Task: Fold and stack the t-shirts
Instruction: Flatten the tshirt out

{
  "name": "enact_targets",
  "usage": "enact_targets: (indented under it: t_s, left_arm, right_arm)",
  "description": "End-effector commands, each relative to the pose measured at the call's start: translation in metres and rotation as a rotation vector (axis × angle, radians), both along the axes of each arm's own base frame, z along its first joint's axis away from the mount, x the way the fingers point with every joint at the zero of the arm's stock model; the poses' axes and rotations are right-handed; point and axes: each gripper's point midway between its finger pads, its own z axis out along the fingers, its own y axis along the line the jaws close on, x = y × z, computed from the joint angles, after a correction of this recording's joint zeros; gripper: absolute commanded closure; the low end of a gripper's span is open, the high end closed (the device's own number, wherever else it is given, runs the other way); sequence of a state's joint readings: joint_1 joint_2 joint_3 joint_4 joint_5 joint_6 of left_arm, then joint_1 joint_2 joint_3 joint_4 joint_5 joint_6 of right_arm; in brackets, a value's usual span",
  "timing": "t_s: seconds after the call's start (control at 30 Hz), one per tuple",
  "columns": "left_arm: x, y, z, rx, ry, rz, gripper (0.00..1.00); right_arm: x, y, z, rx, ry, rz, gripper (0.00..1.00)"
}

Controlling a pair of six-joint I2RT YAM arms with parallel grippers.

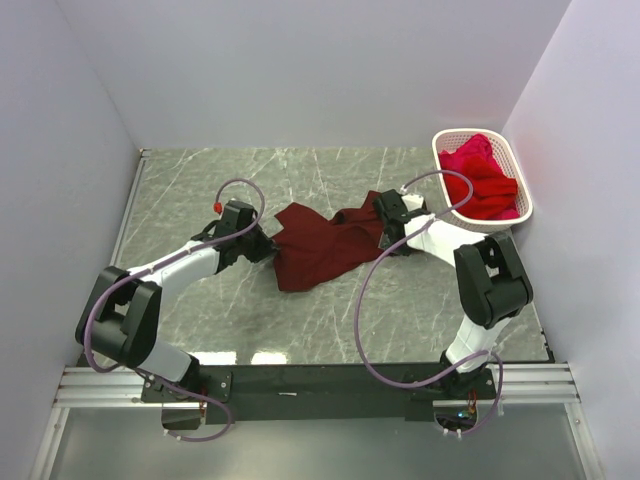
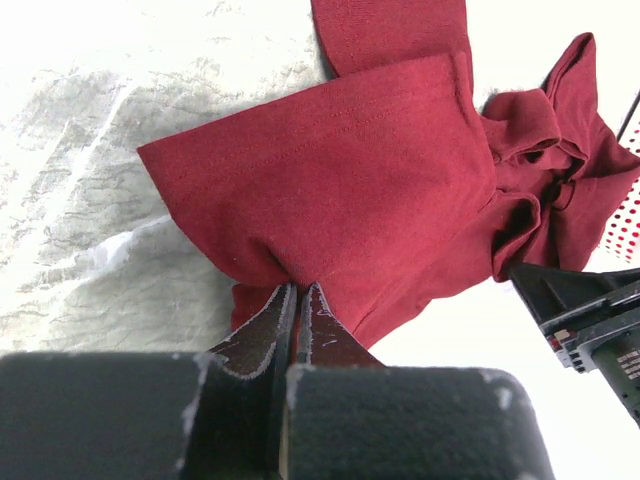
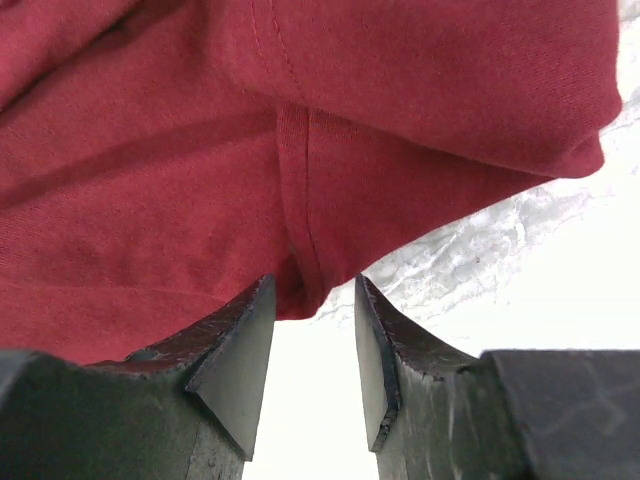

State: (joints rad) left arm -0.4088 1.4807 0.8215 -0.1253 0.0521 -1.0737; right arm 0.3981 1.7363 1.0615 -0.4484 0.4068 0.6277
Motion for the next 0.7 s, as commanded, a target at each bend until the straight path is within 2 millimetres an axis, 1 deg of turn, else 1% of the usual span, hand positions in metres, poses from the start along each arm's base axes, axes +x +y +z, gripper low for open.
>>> enact_targets:
  t_s: [0.0, 0.03, 0.07, 0.1, 0.17, 0.23, 0.27, 0.33, 0.43, 0.47, 0.53, 0.57, 0.63, 0.67]
  left_arm:
    - [0.011, 0.000, 0.026, -0.006, -0.076, -0.005, 0.99]
    - [0.011, 0.000, 0.026, -0.004, -0.077, -0.003, 0.99]
    - [0.011, 0.000, 0.026, -0.002, -0.078, -0.007, 0.99]
    - [0.011, 0.001, 0.026, 0.001, -0.076, -0.005, 0.99]
    - [0.012, 0.002, 0.029, 0.005, -0.083, -0.005, 0.99]
    - [0.012, 0.003, 0.033, 0.008, -0.091, -0.006, 0.99]
    - [0.013, 0.005, 0.034, 0.012, -0.096, -0.003, 0.99]
    - [0.013, 0.006, 0.034, 0.017, -0.095, -0.003, 0.99]
    - [0.013, 0.007, 0.037, 0.019, -0.101, -0.008, 0.99]
    - [0.014, 0.007, 0.037, 0.022, -0.104, -0.006, 0.99]
    - [0.015, 0.007, 0.040, 0.024, -0.112, -0.011, 0.99]
    - [0.015, 0.008, 0.041, 0.030, -0.111, -0.014, 0.99]
    - [0.017, 0.009, 0.050, 0.032, -0.127, -0.014, 0.99]
    - [0.016, 0.012, 0.052, 0.046, -0.127, -0.017, 0.99]
  right_arm:
    - [0.017, 0.005, 0.013, -0.001, -0.065, -0.030, 0.55]
    - [0.017, 0.004, 0.012, -0.007, -0.058, -0.031, 0.56]
    - [0.020, 0.005, 0.012, -0.012, -0.057, -0.032, 0.60]
    - [0.018, 0.004, 0.007, -0.024, -0.042, -0.035, 0.62]
    - [0.015, -0.001, 0.004, -0.046, -0.038, -0.043, 0.65]
    - [0.012, -0.002, 0.006, -0.049, -0.047, -0.041, 0.66]
    - [0.008, -0.005, 0.005, -0.058, -0.043, -0.044, 0.67]
    - [0.004, -0.007, 0.004, -0.063, -0.041, -0.044, 0.68]
    - [0.000, -0.008, 0.000, -0.058, -0.035, -0.042, 0.72]
    - [-0.001, -0.009, -0.002, -0.059, -0.032, -0.045, 0.81]
    - [-0.001, -0.007, -0.002, -0.056, -0.031, -0.041, 0.92]
    - [0.001, -0.007, 0.000, -0.053, -0.036, -0.039, 1.00]
    - [0.001, -0.008, 0.007, -0.062, -0.042, -0.038, 1.00]
    - [0.009, -0.006, 0.026, -0.045, -0.083, -0.036, 1.00]
